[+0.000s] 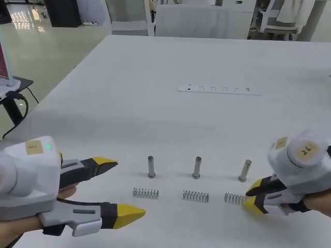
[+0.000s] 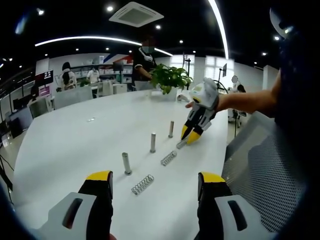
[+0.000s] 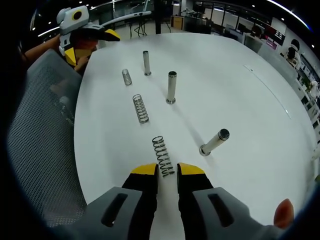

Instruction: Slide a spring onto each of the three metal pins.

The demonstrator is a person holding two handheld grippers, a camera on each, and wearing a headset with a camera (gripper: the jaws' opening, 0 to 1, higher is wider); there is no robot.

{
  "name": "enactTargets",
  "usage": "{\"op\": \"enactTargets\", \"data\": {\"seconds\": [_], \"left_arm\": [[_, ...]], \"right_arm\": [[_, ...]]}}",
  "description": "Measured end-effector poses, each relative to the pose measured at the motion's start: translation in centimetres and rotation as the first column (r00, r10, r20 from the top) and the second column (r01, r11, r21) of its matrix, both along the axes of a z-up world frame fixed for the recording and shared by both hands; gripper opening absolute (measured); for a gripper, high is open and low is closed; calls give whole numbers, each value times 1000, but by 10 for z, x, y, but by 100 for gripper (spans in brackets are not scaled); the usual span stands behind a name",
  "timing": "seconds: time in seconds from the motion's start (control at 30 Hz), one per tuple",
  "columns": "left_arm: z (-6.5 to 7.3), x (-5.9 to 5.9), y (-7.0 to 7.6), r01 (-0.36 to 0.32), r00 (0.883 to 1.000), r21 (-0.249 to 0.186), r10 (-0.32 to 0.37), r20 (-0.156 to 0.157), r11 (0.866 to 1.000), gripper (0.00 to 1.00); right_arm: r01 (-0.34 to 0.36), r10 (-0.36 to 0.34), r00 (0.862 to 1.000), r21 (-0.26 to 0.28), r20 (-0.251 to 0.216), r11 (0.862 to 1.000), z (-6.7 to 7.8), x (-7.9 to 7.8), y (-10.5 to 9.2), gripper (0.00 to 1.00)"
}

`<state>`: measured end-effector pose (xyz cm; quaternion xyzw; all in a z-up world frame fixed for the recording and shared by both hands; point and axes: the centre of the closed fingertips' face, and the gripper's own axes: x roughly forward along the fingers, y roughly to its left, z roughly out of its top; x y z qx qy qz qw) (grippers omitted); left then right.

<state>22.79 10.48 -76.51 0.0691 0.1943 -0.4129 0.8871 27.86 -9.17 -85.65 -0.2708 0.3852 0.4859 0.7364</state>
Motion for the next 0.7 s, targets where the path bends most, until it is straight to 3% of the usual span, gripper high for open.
{"op": "enactTargets", "data": {"seconds": [0.7], "left_arm": [[-3, -5, -5, 40, 999, 10, -40, -10, 999, 64]], "right_arm": [[-35, 35, 999, -28, -6, 999, -1, -8, 0, 9]]}}
